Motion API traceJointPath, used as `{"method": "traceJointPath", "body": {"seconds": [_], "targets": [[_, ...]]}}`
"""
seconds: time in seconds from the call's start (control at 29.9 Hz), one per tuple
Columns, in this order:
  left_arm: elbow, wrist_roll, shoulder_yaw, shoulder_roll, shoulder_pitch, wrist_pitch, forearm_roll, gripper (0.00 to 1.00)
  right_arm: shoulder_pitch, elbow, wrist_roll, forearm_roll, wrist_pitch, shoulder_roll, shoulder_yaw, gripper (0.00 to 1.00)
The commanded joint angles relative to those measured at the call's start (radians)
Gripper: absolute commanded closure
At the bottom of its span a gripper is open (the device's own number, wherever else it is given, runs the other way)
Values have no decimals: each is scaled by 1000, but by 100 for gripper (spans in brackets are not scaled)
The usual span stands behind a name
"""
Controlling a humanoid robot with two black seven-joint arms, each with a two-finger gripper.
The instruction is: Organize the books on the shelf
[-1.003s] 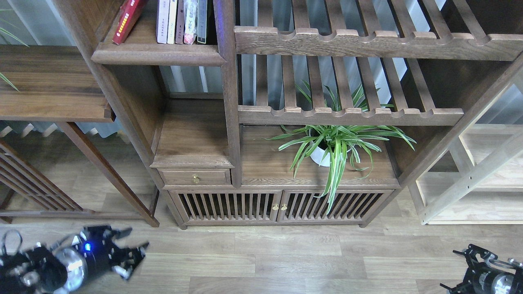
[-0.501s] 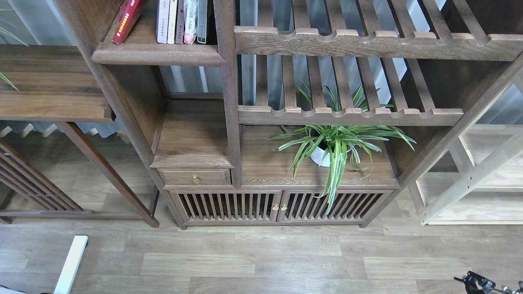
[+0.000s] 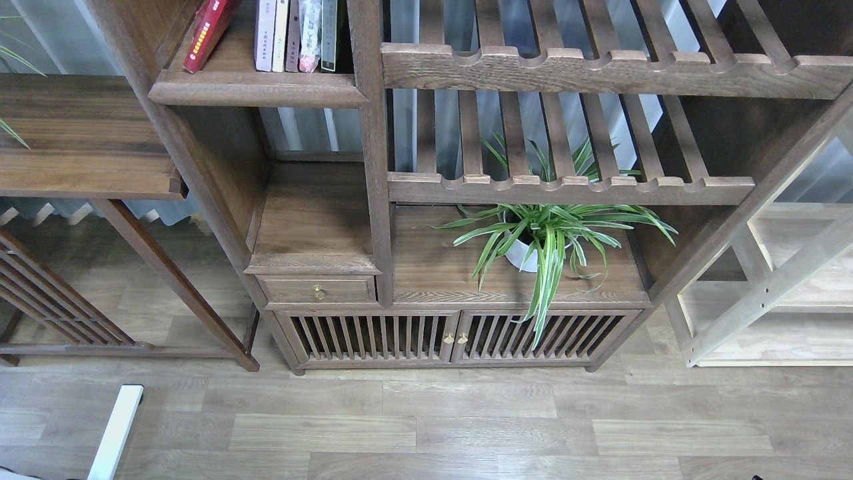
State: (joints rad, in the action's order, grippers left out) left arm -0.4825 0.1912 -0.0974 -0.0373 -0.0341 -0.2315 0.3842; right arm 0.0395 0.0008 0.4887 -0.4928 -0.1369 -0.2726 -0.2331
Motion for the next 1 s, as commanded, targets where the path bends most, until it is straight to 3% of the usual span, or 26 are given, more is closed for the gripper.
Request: {"method": "traceJointPath", "body": {"seconds": [0.0, 0.2, 0.4, 0.6, 0.84, 0.97], "targets": [[165, -3, 1, 37, -6, 107, -57, 20, -6, -61, 0, 77, 0, 38, 5, 1], [200, -27, 10, 37, -20, 216, -131, 20, -6, -103, 0, 210, 0, 98, 11, 1], [205, -105, 57, 37, -41, 293, -353, 16, -4, -111, 0, 347, 2, 124, 40, 1], [216, -174, 145, 37, -55, 293, -458, 16, -3, -119, 0, 365, 17, 139, 132, 1], [259, -229, 231, 37, -50, 281, -533, 17, -27, -156, -70, 379, 49, 185, 170, 4], [260, -234, 234, 37, -47, 279, -562, 16, -33, -162, -94, 401, 53, 200, 170, 6]]}}
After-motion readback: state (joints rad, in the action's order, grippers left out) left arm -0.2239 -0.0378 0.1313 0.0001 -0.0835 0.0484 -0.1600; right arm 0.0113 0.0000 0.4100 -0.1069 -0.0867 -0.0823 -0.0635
